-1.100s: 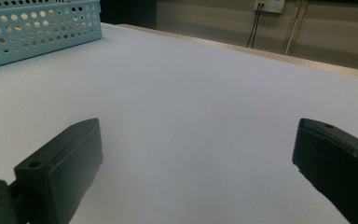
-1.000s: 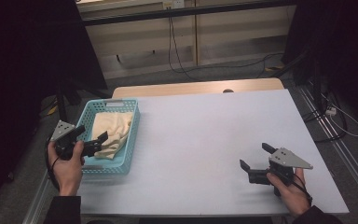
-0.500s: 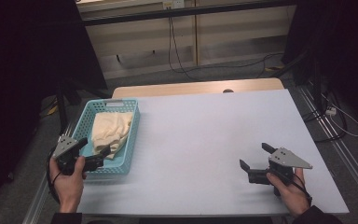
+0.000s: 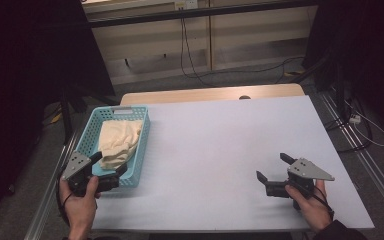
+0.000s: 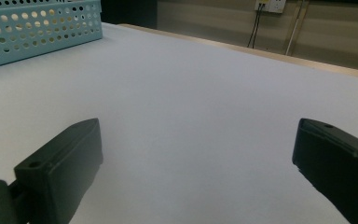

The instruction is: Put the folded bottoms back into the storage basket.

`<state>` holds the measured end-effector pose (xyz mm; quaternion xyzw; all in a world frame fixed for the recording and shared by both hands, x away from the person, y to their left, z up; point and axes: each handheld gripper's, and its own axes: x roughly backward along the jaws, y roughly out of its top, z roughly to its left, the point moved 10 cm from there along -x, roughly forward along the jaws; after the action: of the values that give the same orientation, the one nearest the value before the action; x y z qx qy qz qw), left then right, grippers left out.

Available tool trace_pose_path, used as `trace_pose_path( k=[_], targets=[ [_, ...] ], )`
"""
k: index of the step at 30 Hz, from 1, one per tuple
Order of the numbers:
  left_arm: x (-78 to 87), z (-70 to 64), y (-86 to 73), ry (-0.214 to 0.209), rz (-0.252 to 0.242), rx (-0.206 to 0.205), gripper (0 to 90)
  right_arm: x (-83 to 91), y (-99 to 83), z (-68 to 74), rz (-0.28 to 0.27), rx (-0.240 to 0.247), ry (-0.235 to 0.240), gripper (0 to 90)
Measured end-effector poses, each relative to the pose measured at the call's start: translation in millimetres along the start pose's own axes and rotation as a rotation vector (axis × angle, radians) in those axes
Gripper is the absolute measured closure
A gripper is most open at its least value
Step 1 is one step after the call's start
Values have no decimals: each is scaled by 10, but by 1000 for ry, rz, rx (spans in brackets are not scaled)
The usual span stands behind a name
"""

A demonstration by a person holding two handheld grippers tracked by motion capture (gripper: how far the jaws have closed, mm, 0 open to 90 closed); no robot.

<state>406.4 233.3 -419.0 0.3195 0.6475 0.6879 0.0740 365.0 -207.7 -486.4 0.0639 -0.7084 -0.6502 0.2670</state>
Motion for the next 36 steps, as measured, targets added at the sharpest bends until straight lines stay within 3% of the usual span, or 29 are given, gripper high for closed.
trace_pose_path(
  k=[2,7,15,21,24,36],
  targets=[
    [-41,-57,13,-17,-16,-14,25,1,2,-3,-1,-1,0,11],
    [-134,-196,13,-51,6,-50,26,5,8,4,-5,2,2,12],
    [-239,-377,58,-86,4,-60,30,9,12,8,-6,0,1,12],
    [-344,-544,98,-119,6,-93,30,9,12,10,-6,1,1,12],
    [-392,-623,116,-141,8,-97,30,7,12,12,-6,2,2,12],
    [-635,-798,138,-165,22,-107,29,6,8,16,-5,4,4,12]
  ],
)
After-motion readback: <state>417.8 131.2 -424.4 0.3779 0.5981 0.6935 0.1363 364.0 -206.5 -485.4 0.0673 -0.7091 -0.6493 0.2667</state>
